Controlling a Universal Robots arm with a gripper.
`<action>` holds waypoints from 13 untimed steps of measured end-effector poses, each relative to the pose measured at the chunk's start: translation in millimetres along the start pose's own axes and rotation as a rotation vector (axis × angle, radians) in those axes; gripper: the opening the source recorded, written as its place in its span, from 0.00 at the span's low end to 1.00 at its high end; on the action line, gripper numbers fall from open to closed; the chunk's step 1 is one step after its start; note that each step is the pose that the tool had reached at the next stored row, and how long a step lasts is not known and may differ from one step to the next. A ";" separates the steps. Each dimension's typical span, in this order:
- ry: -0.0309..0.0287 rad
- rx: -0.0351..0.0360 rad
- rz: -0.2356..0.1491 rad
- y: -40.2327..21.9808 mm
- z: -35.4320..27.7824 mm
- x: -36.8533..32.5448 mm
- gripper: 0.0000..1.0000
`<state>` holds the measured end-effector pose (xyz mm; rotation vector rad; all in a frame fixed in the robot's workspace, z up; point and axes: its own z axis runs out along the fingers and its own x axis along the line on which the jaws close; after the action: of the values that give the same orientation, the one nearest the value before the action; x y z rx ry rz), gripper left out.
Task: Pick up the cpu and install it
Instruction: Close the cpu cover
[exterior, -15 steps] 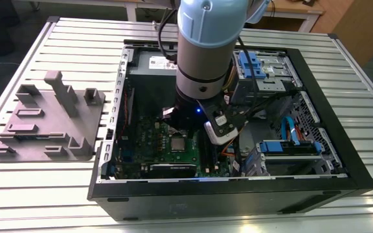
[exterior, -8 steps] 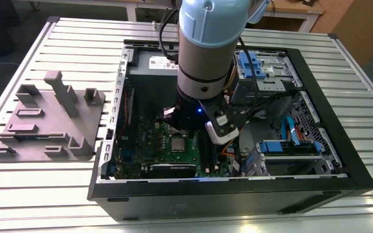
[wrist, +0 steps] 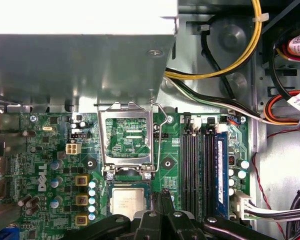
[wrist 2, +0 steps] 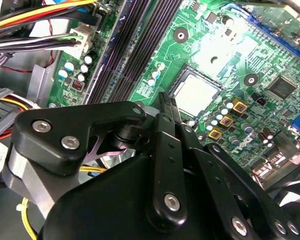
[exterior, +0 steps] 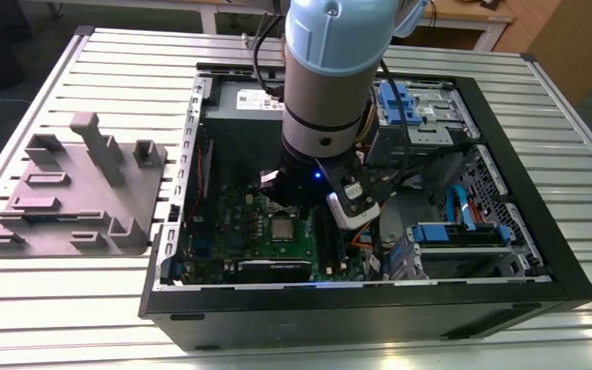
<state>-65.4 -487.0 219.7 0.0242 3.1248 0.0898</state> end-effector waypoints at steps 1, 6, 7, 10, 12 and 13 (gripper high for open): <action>0.0001 0.0001 0.000 0.1 0.0 -0.7 0.10; 0.0000 0.0000 0.000 2.1 0.8 -6.4 0.10; 0.0001 0.0001 0.000 2.5 0.9 -7.6 0.10; 0.0001 0.0000 0.000 4.1 1.4 -12.4 0.10; 0.0003 0.0001 0.000 5.0 1.6 -16.2 0.10; 0.0003 0.0000 -0.001 5.4 1.8 -17.6 0.10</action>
<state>-47.7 -481.7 218.5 0.0231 3.1251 0.0898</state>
